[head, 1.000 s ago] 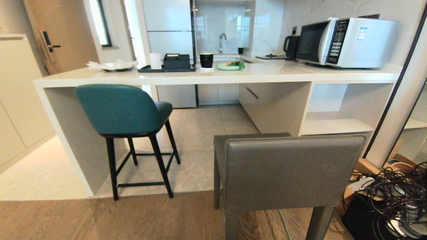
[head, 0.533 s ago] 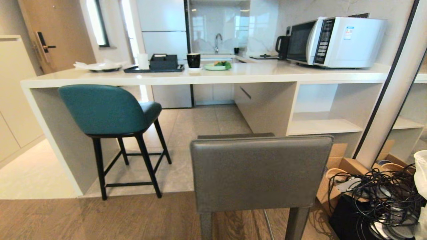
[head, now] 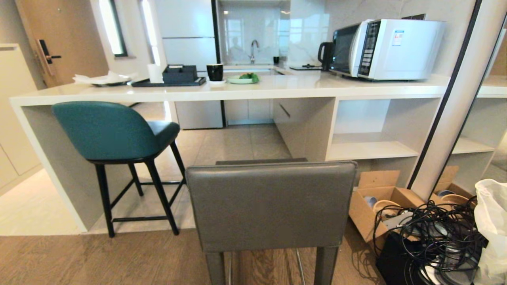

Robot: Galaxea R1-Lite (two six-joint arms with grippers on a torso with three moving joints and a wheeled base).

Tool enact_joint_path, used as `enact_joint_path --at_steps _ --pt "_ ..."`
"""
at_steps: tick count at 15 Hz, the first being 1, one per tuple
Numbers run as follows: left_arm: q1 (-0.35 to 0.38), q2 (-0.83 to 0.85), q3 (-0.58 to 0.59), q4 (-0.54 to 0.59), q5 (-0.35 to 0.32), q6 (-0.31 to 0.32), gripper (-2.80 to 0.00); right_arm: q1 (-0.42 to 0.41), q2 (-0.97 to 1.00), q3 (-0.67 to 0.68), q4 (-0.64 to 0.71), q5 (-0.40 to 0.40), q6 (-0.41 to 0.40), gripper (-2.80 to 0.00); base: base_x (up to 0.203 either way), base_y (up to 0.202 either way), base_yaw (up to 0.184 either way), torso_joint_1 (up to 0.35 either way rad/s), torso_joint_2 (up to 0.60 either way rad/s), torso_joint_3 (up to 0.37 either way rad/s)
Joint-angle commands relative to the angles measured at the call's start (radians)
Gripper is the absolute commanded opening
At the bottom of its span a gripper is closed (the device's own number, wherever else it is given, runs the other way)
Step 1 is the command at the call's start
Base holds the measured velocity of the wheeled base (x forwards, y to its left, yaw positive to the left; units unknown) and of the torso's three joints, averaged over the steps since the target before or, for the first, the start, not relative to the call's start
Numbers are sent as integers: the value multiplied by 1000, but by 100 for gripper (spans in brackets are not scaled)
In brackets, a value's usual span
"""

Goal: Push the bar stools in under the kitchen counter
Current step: Push the gray chair back under the dining table

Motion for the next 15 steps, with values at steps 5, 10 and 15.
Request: enact_joint_path --at_steps 5,10,15 --pt "1 2 0 1 0 0 -280 0 0 0 0 1 -1 -280 0 0 0 0 0 0" --pt "0 2 0 0 0 0 -280 0 0 0 0 0 -1 -280 157 0 1 3 -1 4" --pt "2 2 -1 1 0 1 -280 -1 -2 0 0 -4 -6 -280 129 0 4 3 3 -2"
